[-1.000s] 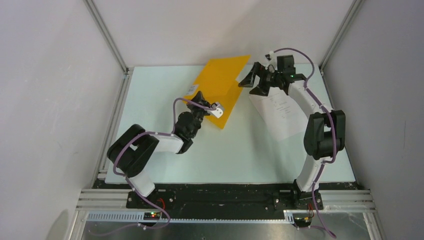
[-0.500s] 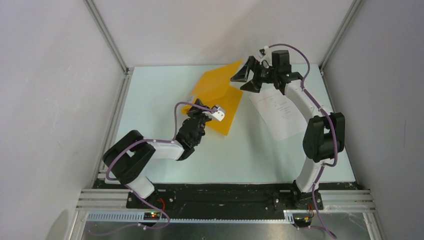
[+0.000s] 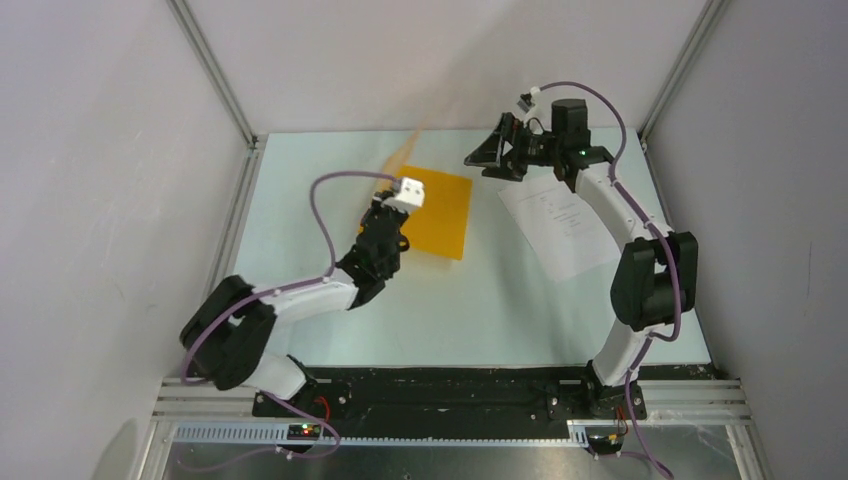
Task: Put the files into the folder
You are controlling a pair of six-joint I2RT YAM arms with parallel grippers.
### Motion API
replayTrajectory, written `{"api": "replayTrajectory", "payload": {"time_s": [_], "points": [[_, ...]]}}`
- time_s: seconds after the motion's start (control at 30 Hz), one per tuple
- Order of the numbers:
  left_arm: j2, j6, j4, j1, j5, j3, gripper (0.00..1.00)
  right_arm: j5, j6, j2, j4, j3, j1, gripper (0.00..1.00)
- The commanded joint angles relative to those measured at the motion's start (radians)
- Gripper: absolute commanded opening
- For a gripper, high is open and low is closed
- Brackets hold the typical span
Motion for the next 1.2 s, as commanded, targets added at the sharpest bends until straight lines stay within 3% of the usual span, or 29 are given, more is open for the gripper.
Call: {"api": "replayTrajectory", "payload": {"time_s": [0.0, 0.17, 0.27, 0.53, 0.73, 0.8, 0.87, 0.97, 1.0, 1.03, 1.1, 1.17], "points": [[-0.151, -0.484, -0.341, 0.038, -0.091, 0.134, 0.0, -0.049, -0.222, -0.046, -0.034, -0.009, -0.016, 0.97], [-0.271, -0.801, -0.583, 0.064, 0.061, 0.14, 0.0, 0.107, -0.348, 0.034, -0.096, 0.024, 0.117, 0.91], [-0.325, -0.997, -0.683, 0.106, 0.194, 0.135, 0.0, 0.155, -0.314, 0.125, -0.033, 0.035, 0.178, 0.89], [-0.506, -1.346, -0.904, 0.208, 0.309, -0.022, 0.0, 0.229, -0.272, 0.34, -0.059, 0.213, 0.276, 0.83], [-0.624, -1.667, -1.115, 0.348, 0.385, -0.193, 0.01, 0.281, -0.225, 0.363, -0.068, 0.097, 0.337, 0.82], [-0.628, -1.76, -1.167, 0.387, 0.396, -0.224, 0.05, 0.293, -0.198, 0.377, -0.07, 0.059, 0.35, 0.81], [-0.607, -1.81, -1.183, 0.431, 0.401, -0.243, 0.2, 0.32, -0.176, 0.397, -0.08, 0.041, 0.357, 0.81], [-0.573, -1.866, -1.18, 0.515, 0.409, -0.24, 0.52, 0.35, -0.158, 0.422, -0.098, 0.033, 0.365, 0.81], [-0.554, -1.867, -1.18, 0.533, 0.418, -0.234, 0.58, 0.367, -0.151, 0.426, -0.102, 0.031, 0.365, 0.81], [-0.544, -1.854, -1.181, 0.574, 0.448, -0.22, 0.71, 0.377, -0.147, 0.433, -0.108, 0.029, 0.366, 0.81], [-0.524, -1.785, -1.195, 0.635, 0.516, -0.181, 0.87, 0.406, -0.139, 0.44, -0.117, 0.021, 0.365, 0.79], [-0.507, -1.666, -1.22, 0.702, 0.621, -0.134, 0.97, 0.418, -0.14, 0.444, -0.119, 0.01, 0.365, 0.78]]}}
